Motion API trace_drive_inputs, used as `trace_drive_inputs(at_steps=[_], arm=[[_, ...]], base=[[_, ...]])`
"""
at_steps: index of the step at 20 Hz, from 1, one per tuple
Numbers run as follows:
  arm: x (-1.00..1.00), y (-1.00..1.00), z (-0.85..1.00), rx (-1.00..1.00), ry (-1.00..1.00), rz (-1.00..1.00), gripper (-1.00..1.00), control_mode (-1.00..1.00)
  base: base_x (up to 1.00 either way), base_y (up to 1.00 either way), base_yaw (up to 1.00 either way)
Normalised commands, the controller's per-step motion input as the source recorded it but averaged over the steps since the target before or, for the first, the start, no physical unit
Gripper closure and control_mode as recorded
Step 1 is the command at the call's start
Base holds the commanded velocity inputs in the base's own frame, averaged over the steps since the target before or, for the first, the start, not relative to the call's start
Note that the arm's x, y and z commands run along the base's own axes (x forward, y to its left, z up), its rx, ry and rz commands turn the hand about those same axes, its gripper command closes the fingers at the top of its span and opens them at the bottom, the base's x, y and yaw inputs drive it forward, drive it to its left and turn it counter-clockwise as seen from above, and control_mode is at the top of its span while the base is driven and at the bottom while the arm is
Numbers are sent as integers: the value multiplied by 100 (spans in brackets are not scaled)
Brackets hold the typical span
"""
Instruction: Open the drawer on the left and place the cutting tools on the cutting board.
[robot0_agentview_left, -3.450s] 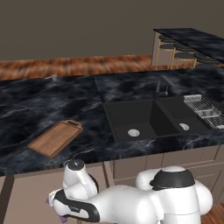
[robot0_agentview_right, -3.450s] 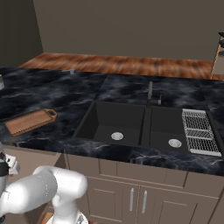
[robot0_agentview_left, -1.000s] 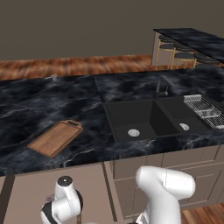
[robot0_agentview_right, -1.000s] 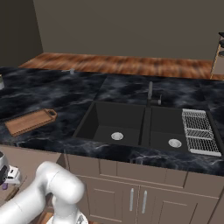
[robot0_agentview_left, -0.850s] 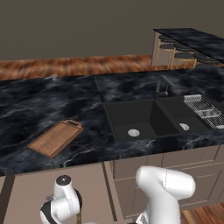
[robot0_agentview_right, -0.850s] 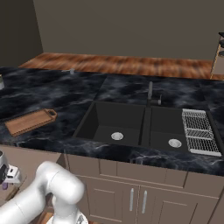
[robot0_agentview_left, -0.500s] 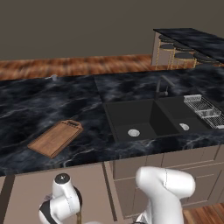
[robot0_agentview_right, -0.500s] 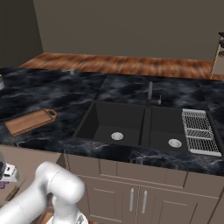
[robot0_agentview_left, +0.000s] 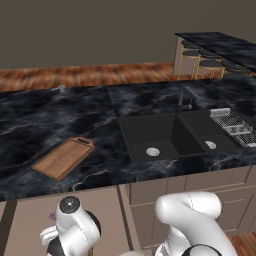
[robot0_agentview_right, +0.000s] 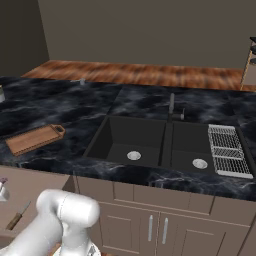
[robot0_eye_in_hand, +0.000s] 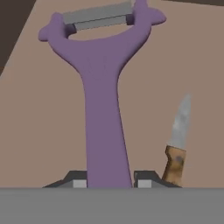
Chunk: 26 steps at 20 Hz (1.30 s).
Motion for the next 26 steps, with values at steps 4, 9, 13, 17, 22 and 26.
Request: trace_drive_inputs(at_steps=[4,9,13,17,22,26], arm=[[0,-14,100,0,-6,-13,100,-100],[40,-30,100,1,-1,-16,100,-100],[69,-42,100,5,0,-17,100,-100],[91,-41,100,7,0,-18,100,-100],[99,-3,76,1,5,-13,100,-100],[61,2,3,0,7,0,100,-100]], base=[[0,0,0],[0,0,0],[0,0,0],[0,0,0],[0,0,0],[0,0,0]])
